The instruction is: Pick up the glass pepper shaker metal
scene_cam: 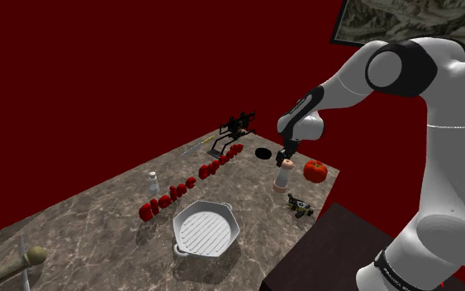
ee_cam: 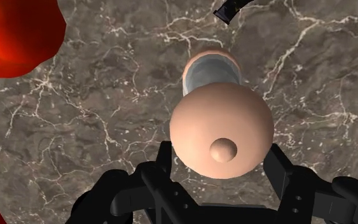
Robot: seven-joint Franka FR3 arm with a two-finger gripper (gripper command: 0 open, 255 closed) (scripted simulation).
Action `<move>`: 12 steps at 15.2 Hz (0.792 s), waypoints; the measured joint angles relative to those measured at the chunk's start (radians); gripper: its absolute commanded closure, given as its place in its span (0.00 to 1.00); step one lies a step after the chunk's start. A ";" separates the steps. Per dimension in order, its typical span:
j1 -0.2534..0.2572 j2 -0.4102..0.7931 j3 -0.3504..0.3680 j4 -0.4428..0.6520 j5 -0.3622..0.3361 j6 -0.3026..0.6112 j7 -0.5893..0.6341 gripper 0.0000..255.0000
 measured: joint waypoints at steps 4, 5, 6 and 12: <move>0.000 0.000 0.000 0.001 -0.001 -0.001 0.000 1.00; 0.003 -0.007 -0.004 -0.002 -0.004 -0.007 0.003 1.00; 0.008 -0.017 -0.009 -0.004 -0.010 -0.014 0.009 1.00; 0.031 -0.079 -0.039 -0.006 -0.051 -0.073 0.039 1.00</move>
